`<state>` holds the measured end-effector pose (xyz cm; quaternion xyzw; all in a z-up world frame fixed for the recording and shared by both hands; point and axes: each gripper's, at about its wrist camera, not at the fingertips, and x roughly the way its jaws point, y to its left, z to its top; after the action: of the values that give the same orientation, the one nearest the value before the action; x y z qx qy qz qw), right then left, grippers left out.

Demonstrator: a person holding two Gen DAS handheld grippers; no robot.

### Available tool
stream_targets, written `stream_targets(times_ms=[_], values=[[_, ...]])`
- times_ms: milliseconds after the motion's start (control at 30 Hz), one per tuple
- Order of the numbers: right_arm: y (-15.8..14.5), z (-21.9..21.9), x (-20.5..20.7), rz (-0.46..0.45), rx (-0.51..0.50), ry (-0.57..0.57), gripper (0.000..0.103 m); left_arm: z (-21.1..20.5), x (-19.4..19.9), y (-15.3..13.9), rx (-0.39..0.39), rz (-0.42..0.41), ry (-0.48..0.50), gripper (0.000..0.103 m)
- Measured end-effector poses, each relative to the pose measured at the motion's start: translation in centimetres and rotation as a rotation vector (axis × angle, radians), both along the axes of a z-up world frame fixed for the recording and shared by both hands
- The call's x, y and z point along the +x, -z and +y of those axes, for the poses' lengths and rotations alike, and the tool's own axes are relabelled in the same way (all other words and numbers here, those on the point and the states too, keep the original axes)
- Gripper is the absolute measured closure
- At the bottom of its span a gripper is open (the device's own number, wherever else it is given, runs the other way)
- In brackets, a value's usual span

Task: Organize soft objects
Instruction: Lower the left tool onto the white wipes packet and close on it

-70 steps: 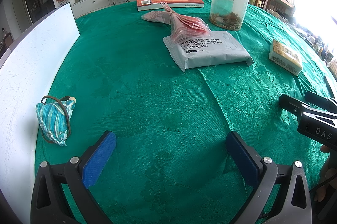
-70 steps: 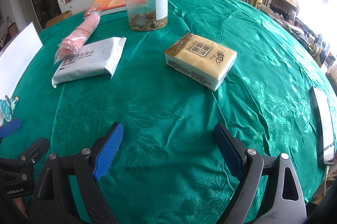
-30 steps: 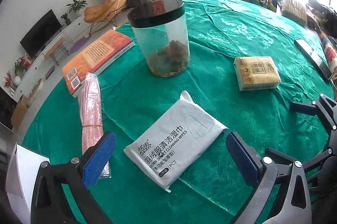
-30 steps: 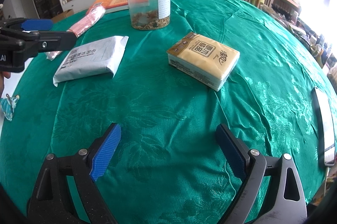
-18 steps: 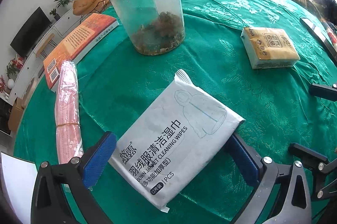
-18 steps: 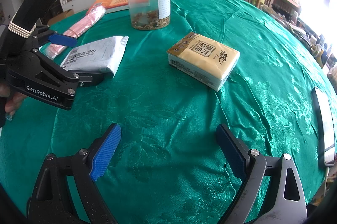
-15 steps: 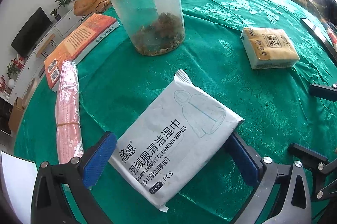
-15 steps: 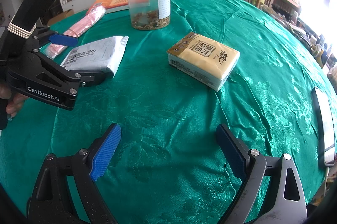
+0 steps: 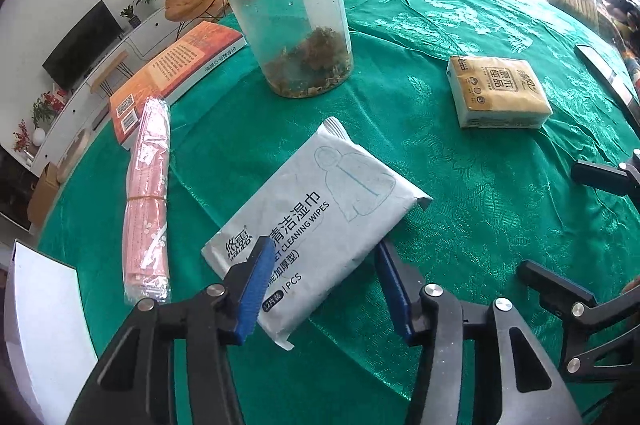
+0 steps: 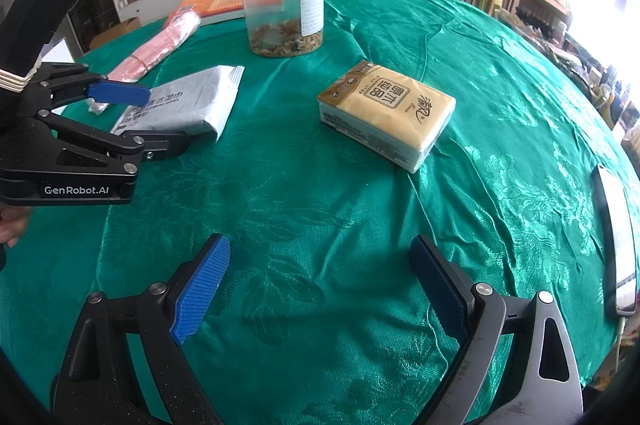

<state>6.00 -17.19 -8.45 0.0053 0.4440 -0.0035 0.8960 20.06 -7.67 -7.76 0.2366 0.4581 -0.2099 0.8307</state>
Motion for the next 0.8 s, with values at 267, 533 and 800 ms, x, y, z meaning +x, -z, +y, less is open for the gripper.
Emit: stream_targets(times_ms=[267, 533, 800], values=[[0.0, 0.0, 0.0, 0.0, 0.0, 0.0, 0.01, 4.0, -4.3, -0.5, -0.143, 0.071, -0.254, 0.065], [0.0, 0.0, 0.0, 0.0, 0.0, 0.0, 0.01, 2.9, -4.0, -2.2, -0.118, -0.038, -0.066, 0.011], [0.0, 0.0, 0.0, 0.0, 0.0, -0.001, 0.01, -1.1, 2.5, 0.3, 0.042, -0.03, 0.105, 0.006]])
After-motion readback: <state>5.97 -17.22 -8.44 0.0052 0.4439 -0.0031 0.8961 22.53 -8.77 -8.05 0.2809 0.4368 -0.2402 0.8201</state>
